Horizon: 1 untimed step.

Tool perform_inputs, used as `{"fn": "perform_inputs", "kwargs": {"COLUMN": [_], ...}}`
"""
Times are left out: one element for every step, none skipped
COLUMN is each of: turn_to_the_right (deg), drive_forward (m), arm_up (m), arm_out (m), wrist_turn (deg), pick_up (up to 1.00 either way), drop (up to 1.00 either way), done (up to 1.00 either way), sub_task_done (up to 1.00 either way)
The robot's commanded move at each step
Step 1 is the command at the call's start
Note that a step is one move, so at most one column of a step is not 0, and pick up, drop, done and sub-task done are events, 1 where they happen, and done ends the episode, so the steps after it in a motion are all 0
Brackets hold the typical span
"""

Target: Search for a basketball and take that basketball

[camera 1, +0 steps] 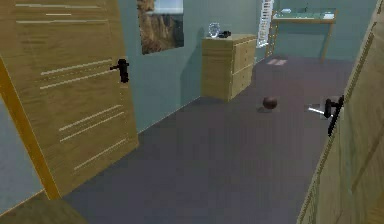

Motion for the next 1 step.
{"fn": "perform_inputs", "kwargs": {"turn_to_the_right": [0.0], "drive_forward": [1.00], "arm_up": [0.00], "arm_out": [0.00], "wrist_turn": [0.0], "pick_up": [0.00], "drop": [0.00], "done": [0.00], "sub_task_done": [0.00]}}
